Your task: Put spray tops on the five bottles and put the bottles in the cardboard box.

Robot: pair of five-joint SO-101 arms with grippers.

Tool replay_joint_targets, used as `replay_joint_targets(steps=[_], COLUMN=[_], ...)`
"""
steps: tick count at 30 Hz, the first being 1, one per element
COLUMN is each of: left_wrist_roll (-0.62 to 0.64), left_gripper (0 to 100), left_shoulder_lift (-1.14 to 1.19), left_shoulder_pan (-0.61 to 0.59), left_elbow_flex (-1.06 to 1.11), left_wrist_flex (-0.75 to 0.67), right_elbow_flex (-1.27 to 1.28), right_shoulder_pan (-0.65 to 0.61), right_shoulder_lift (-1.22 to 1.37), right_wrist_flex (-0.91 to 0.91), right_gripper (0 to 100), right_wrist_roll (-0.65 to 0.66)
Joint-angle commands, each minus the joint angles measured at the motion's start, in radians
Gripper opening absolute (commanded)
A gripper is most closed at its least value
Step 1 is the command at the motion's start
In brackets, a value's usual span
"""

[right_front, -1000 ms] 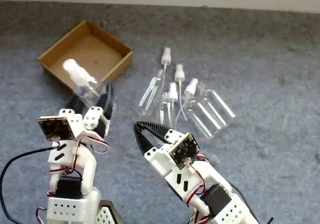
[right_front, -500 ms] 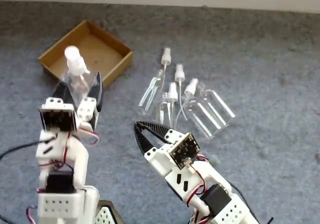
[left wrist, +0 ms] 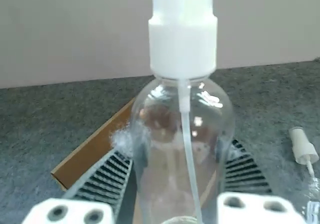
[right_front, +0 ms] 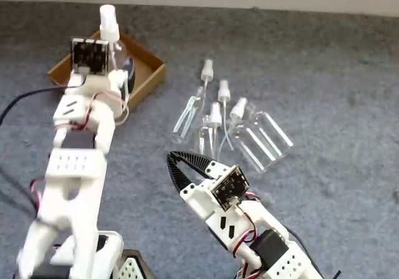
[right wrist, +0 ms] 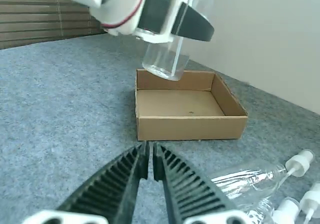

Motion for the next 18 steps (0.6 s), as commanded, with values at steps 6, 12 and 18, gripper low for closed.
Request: replay_joint_targets(steps=[6,12,18], left_wrist_roll=[-0.009,-0.008,-0.008], left_gripper=[7,7,7], left_shoulder_lift=[0.472,0.788,1.066], left_shoulder_pan=[-0.064,-0.088,-0.108], left_elbow_flex=[-0.202,-0.443,-0.653], left_wrist_flex=[-0.46,-0.559,-0.695], right_elbow_flex=[0.136,0.134,0.134], right_shoulder_pan=[0.016,0.016,0.016], right_shoulder_lift=[-0.018,-0.013,-0.012], right_wrist_flex=[0.077,0.079,0.081], right_gripper=[2.3,2.3,2.3], right_wrist_roll=[0.011,0.012,0.012])
